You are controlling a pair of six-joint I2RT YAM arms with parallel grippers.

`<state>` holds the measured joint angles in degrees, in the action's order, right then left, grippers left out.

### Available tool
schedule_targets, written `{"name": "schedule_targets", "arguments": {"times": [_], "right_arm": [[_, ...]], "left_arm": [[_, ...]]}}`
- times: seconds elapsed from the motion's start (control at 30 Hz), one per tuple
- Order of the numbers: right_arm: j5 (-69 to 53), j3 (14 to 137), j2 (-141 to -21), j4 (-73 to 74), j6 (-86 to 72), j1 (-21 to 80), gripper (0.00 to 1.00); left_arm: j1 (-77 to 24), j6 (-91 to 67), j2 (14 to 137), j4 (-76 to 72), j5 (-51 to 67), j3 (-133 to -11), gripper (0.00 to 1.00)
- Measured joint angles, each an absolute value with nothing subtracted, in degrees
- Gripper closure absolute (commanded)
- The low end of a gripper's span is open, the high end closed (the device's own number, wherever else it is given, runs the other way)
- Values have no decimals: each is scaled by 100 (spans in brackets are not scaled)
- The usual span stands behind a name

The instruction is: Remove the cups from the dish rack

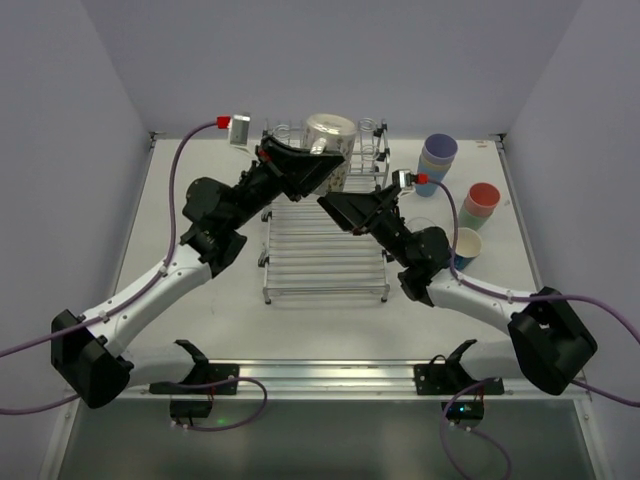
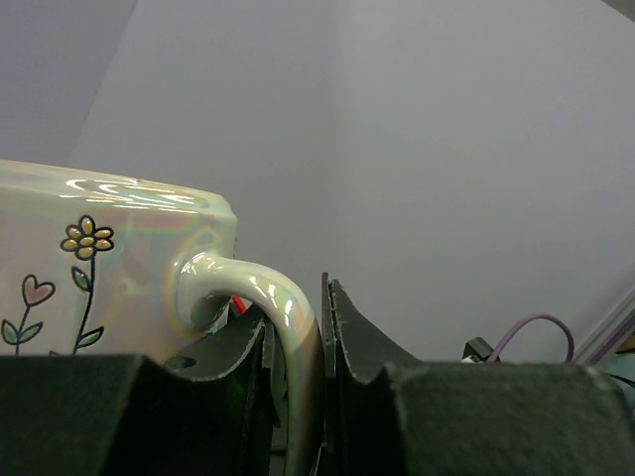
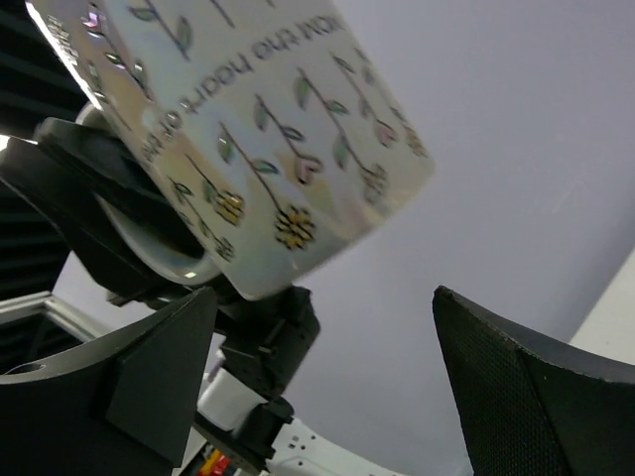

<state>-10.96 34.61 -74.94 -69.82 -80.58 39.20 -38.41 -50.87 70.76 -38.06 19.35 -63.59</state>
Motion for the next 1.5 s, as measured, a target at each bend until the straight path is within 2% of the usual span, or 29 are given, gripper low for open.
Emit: {"name": "schedule_targets", "arguments": {"times": [0.4,0.73,1.1,1.27,1.5], "right_arm": [[-1009,4167,-7581,-7334,-7760,4136,10],[-1177,4576,-7568,-7231,-7203,4241,23],[-1747,4576,-7328,-7159,-7039,4276,31],[-2016,4521,-7247,-7107,-6967,4265,42],[-2150,4250,-6858,-7063,-6938,4110,41]], "left_arm": [[-3953,-5553,6353,-4340,1986,-5900,100],[-3981,-5671,6193,-5109,1927,-5631,100],[-3988,-5800,5905,-5221,1881,-5319,100],[-3988,-5780,5830,-5144,1918,-5210,100],[-3988,-5618,5828,-4954,2104,-5107,100]]}}
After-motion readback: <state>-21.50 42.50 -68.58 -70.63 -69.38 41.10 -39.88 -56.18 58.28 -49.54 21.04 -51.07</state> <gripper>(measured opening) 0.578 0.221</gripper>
